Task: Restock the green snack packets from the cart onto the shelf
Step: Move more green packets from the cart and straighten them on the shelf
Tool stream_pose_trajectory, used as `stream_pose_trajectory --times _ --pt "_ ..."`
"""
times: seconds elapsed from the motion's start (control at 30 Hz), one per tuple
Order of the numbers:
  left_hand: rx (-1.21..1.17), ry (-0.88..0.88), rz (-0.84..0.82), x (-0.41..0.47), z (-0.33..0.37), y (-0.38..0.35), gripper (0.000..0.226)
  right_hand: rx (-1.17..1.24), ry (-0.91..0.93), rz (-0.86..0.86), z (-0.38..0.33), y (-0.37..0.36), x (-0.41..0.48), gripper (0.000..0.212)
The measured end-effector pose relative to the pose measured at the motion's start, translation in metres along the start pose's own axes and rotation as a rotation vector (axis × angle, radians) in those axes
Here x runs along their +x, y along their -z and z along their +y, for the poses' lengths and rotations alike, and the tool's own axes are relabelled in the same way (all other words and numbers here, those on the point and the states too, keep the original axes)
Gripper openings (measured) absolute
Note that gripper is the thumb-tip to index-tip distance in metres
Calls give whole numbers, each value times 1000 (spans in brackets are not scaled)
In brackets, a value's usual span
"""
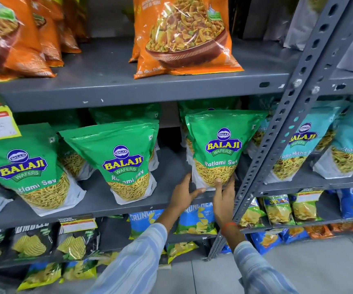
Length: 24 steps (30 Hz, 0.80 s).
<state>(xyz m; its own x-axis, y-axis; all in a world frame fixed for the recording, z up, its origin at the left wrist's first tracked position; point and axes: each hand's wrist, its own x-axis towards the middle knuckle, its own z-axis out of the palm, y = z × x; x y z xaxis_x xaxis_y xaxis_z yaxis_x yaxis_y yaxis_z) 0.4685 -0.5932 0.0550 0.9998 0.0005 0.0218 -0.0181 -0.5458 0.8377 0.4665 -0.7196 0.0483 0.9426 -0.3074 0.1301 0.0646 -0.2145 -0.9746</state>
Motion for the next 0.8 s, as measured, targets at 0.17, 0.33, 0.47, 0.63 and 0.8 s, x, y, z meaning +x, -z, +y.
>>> stream_pose_trajectory --times 0.17,0.33,0.47,0.63,0.8 --pt "463 -305 460 -45 2 33 70 54 245 95 -33 -31 -52 55" --pt "489 -308 830 -93 -17 100 89 122 272 -147 -64 -91 -79 46" --pt "299 -104 706 -97 -51 149 115 188 160 -270 -73 -133 -83 58" --pt "-25 93 242 -90 -101 170 88 225 -105 -380 -56 -163 -79 68" --pt "-55 120 205 -82 -119 171 80 267 -107 -412 -50 -156 -85 55"
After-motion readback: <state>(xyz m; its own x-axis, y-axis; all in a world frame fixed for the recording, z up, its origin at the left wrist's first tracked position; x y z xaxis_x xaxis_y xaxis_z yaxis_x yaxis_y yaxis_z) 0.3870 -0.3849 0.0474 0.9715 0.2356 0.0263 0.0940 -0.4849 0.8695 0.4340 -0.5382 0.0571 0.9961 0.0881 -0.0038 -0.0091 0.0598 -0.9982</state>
